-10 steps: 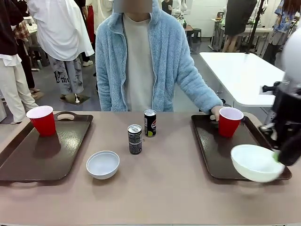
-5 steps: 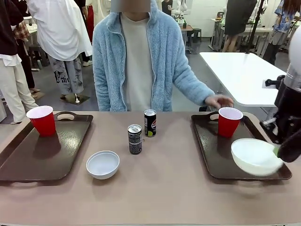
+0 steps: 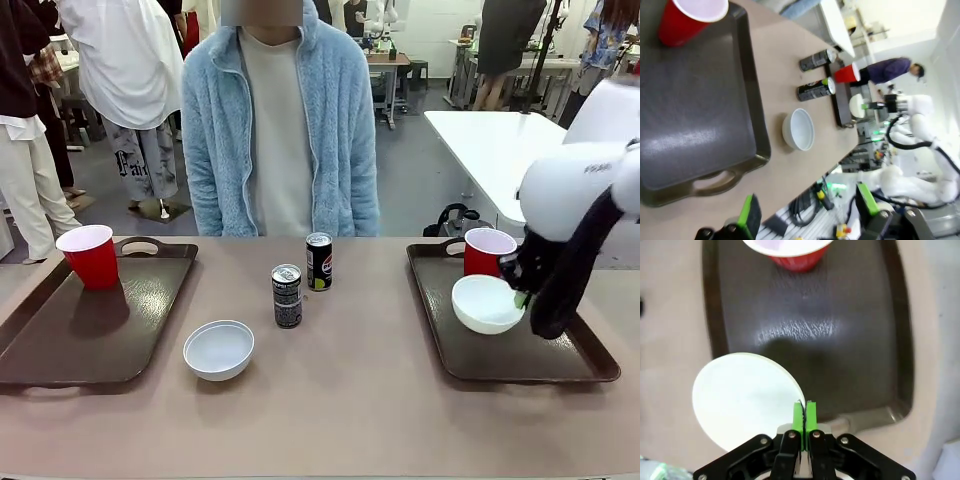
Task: Prepare tableware on both trays.
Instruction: Pick up a Picnic Bowl from the table and place it on a Handle tray.
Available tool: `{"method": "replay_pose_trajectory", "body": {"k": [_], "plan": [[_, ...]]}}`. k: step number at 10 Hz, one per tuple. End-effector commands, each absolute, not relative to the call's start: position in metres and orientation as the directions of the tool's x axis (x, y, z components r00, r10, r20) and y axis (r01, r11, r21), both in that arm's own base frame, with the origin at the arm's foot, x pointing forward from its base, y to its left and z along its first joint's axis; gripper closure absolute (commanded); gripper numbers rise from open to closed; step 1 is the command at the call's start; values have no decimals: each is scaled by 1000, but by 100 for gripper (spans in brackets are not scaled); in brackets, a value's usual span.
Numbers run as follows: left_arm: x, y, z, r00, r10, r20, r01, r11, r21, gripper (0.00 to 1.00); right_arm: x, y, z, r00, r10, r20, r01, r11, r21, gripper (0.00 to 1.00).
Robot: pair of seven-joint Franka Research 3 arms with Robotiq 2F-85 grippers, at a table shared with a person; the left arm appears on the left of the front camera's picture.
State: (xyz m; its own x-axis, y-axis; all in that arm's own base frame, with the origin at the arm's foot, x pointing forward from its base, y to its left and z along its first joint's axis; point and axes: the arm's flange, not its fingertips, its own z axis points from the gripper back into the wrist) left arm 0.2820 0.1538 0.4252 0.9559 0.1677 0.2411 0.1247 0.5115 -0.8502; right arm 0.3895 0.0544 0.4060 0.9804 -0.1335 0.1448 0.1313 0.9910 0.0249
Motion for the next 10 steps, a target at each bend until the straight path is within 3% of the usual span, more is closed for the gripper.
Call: {"method": "replay_pose_trajectory", "body": {"k": [1,4,5,6,7,8,9,10], "plan": [[282,153,426,955,169,244,130,500,-856,0,397,47,381,986,-102,132,102,995,4,100],[282,153,426,955,169,244,130,500,-856,0,402,48,356,986,-87,139,85,996,18,100],[282,153,426,955,169,244,130,500,-856,0,401,47,360,986,-85,143,82,996,30,38],[282,153,426,955,169,244,130,500,-856,0,398,46,364,987,-84,140,80,996,34,38],[282,153,426,955,169,244,130,500,-856,0,397,46,370,987,-88,134,84,996,36,0],[282,153,426,955,169,244,130,500,-856,0,393,47,377,991,-75,112,71,997,38,34],[282,153,426,955,169,244,130,500,-856,0,388,48,389,994,-65,91,60,997,55,0],[282,153,426,955,169,244,130,500,-856,0,377,50,410,996,-35,86,28,996,85,0]]}}
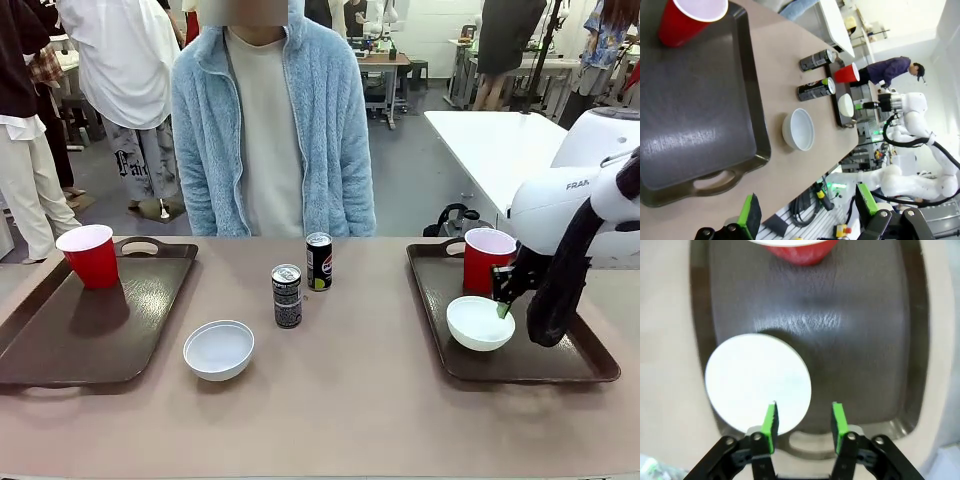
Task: Prepare tableware on both trays.
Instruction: Pick up a Picnic Bowl from the table and place it on a Handle tray.
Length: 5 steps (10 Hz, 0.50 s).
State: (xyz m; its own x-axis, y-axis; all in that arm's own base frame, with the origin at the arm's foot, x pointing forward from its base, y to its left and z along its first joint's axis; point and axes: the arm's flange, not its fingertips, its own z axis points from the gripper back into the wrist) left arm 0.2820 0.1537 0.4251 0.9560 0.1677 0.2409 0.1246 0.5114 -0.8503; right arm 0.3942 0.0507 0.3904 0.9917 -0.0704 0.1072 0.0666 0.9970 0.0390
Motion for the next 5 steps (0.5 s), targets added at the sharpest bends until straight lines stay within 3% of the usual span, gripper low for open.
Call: {"method": "replay_pose_trajectory", "body": {"k": [1,3,5], "plan": [[282,153,426,955,169,244,130,500,-856,0,367,50,435,995,-3,96,-9,992,127,0],[282,153,426,955,169,244,130,500,-856,0,347,44,490,992,62,108,-90,958,274,0],[282,153,426,955,169,244,130,500,-856,0,331,10,530,979,94,182,-180,818,546,0]]}}
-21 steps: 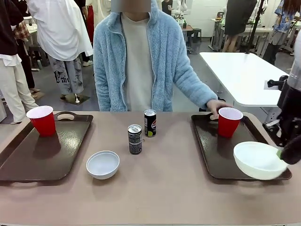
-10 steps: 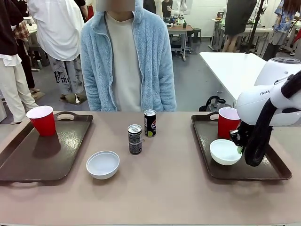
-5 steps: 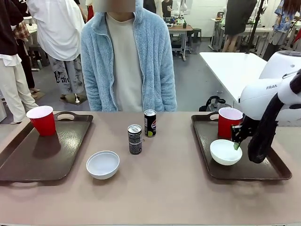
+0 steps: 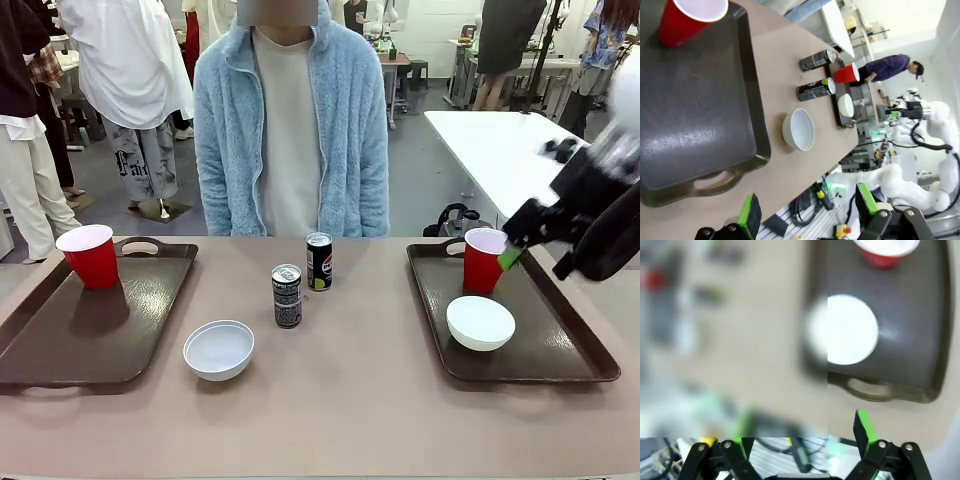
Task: Prepare tableware on both trays.
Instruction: Pick up a Picnic Bowl from the table and place it on a Handle tray.
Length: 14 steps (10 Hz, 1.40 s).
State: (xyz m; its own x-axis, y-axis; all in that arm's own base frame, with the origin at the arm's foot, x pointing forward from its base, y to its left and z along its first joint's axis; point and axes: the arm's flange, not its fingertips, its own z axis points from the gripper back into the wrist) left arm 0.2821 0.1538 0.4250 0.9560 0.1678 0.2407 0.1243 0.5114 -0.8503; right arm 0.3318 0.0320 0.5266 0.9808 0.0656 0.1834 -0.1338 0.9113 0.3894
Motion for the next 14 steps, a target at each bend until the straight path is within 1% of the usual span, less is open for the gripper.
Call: {"method": "replay_pose_trajectory", "body": {"k": [1,2,3,5,6,8,9,10,14], "plan": [[282,153,426,955,169,244,130,500,-856,0,321,-19,534,970,102,219,-225,709,668,0],[282,153,426,955,169,244,130,500,-856,0,318,-45,528,971,73,226,-220,635,740,0],[282,153,426,955,169,244,130,500,-856,0,320,-73,512,979,33,202,-183,581,793,0],[282,153,426,955,169,244,130,500,-856,0,332,-117,467,988,-47,150,-115,432,895,0],[282,153,426,955,169,244,130,500,-856,0,337,-129,448,987,-85,137,-94,388,917,0],[282,153,426,955,169,244,130,500,-856,0,334,-162,422,979,-170,114,-44,371,928,0],[282,153,426,955,169,244,130,500,-856,0,338,-161,420,935,-336,114,108,574,812,0],[282,153,426,955,169,244,130,500,-856,0,326,-151,418,984,-147,105,-40,386,922,0],[282,153,426,955,169,244,130,500,-856,0,326,-151,418,984,-147,105,-40,386,922,0]]}}
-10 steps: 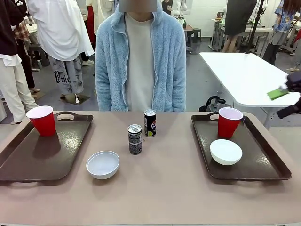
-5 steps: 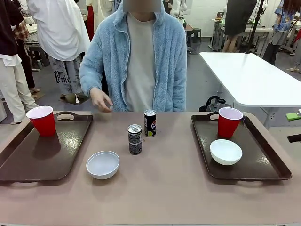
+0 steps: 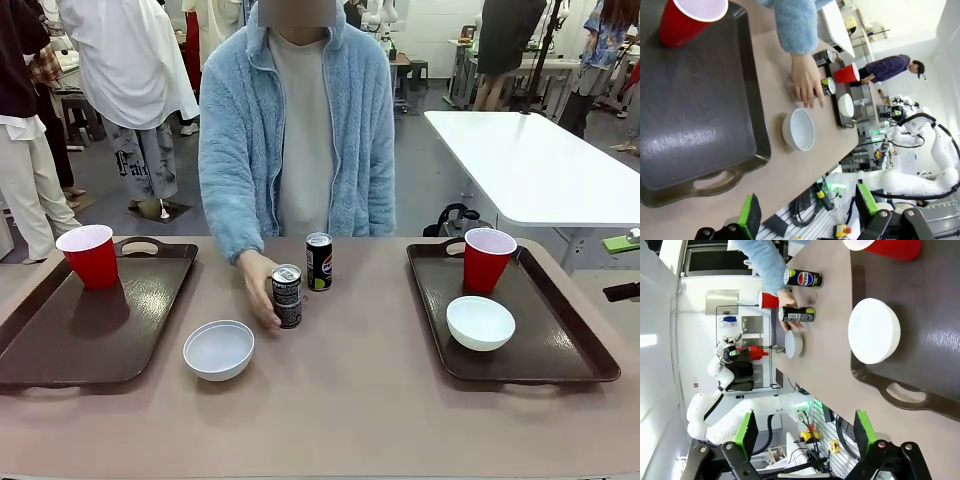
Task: Prepare tableware on both trays.
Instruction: Pick up a Picnic Bowl from the table and place it on a Handle tray.
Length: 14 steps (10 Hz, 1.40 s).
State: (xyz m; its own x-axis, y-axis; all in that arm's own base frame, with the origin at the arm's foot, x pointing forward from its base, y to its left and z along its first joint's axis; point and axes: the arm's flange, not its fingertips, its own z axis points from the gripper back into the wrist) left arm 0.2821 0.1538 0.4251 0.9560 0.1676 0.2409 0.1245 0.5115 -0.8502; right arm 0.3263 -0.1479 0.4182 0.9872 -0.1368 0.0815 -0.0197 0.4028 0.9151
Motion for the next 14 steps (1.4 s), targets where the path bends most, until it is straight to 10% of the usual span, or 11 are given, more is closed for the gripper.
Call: {"method": "replay_pose_trajectory", "body": {"k": [1,8,14], "plan": [[282,154,425,956,168,241,125,511,-850,0,326,-151,418,984,-147,105,-40,386,922,0],[363,46,467,985,41,169,65,815,-575,0,326,-151,418,984,-147,105,-40,386,922,0],[403,-87,428,938,-193,289,205,979,-11,0,326,-151,418,984,-147,105,-40,386,922,0]]}}
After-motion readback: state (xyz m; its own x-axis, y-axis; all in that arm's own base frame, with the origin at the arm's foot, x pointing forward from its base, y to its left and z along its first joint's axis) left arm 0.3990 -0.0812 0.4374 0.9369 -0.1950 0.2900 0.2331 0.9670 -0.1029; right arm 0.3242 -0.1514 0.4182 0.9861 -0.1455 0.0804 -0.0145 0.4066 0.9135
